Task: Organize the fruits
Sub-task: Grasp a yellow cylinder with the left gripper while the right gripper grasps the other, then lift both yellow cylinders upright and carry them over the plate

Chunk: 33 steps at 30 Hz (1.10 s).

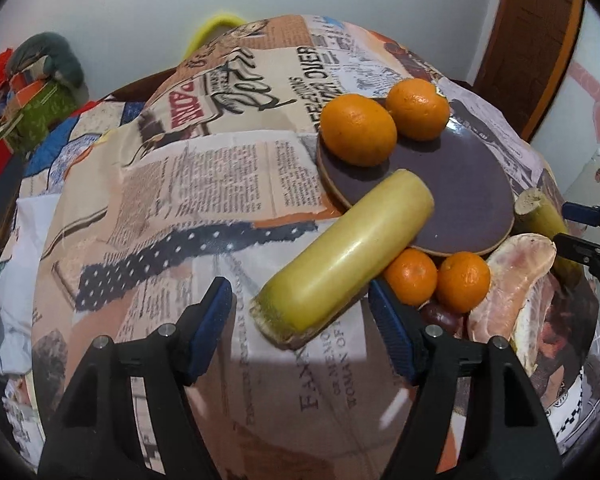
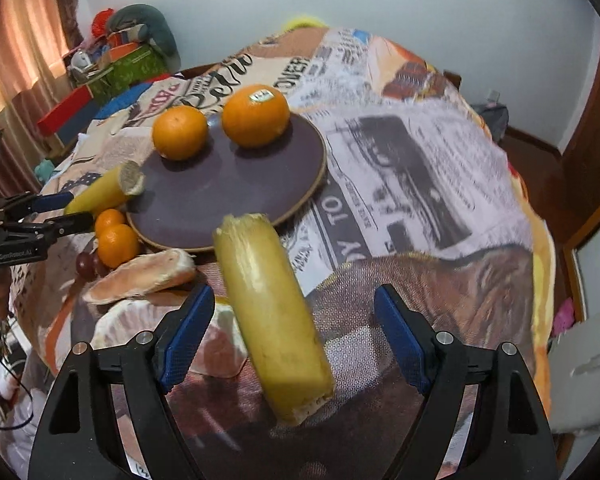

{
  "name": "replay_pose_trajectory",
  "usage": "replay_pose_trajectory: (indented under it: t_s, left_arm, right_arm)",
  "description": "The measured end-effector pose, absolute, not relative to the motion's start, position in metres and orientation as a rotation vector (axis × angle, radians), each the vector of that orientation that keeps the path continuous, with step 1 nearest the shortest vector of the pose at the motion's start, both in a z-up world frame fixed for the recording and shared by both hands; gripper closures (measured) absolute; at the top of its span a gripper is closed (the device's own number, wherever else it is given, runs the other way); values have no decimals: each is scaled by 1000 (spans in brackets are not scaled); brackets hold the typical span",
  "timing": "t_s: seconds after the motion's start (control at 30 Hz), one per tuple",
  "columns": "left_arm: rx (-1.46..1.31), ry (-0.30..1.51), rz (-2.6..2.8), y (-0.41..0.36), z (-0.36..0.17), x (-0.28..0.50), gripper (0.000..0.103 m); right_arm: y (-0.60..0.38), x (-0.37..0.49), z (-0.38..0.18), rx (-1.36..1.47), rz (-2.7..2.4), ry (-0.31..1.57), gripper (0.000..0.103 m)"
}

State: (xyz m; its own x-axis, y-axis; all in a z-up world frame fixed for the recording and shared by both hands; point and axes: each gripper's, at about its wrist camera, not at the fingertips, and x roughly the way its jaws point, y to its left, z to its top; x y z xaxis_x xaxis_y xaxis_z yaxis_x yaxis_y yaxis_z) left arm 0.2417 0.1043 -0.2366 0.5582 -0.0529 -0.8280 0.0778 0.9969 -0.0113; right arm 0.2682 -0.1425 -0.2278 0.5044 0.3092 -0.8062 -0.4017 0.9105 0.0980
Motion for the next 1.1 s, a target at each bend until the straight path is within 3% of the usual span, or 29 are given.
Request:
replay_pose_trajectory:
  t_s: [0.1,0.2,0.4,0.43,1.1]
  left_arm:
    - [54,954,-102,100,-238,245,35]
    - [61,966,-113,97,-244,251,46]
    - [16,974,-74,108,-246,254,60]
    - [2,976,-69,110,-246,252,63]
    - [-19,1053,-91,104,-237,231,68]
  right_arm:
    - [-142,269,-233,-89,443,958,23]
    - [-139,268,-237,-86,452,959,25]
    - [-134,266,-237,-81,488,948,58]
    - [-133,266,-236,-86,487,946,60]
    - [-155,261,-220,-27,442,905,67]
